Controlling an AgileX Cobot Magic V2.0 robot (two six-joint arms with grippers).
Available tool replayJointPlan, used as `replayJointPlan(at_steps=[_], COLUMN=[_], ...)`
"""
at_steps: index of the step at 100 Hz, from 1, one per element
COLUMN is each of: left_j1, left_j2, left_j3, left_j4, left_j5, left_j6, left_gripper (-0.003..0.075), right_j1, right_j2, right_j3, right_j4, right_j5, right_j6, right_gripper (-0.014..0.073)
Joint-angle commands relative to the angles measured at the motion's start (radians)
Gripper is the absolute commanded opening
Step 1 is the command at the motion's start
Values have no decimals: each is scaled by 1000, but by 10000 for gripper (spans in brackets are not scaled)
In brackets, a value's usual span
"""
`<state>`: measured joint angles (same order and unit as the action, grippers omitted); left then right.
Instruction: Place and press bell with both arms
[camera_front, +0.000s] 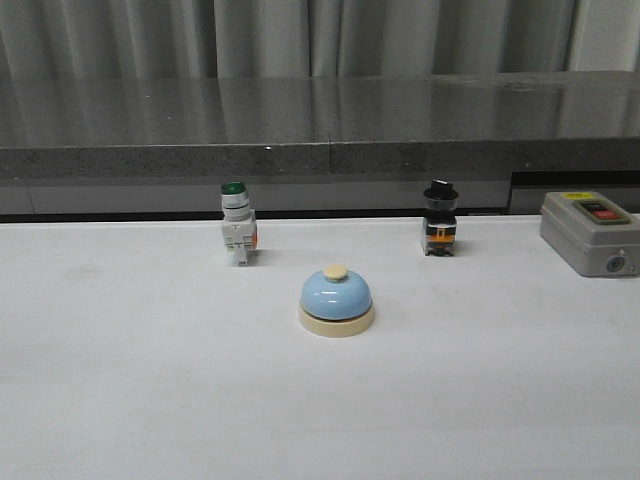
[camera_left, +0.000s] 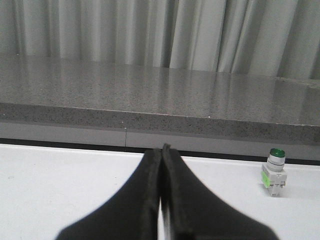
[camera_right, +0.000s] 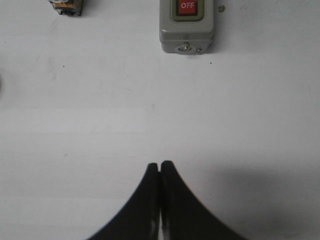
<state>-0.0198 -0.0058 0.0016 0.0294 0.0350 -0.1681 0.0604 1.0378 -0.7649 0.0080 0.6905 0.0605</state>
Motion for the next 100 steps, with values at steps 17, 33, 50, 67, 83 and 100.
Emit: replayJointPlan(at_steps=[17, 33, 50, 67, 83, 100], left_j1=[3, 3, 3, 3, 3, 3], left_j2=[-30, -30, -30, -30, -30, -30], left_j3=[42, 42, 42, 42, 42, 42], left_j4=[-2, -2, -2, -2, -2, -2], left_j5=[-80, -80, -80, -80, -80, -80], left_j6=[1, 1, 1, 1, 1, 1], left_gripper=[-20, -20, -20, -20, -20, -20], right_j1=[-7, -7, -7, -7, -7, -7], right_j2=[-197, -320, -466, -623, -764, -919], right_j3=[108, 189, 264, 338, 408, 470], right_j4=[-8, -8, -8, -8, -8, -8], right_j5=[-133, -164, -190, -237, -257, -263], right_j6=[1, 1, 1, 1, 1, 1], right_gripper=[-60, -60, -60, -60, -60, -60])
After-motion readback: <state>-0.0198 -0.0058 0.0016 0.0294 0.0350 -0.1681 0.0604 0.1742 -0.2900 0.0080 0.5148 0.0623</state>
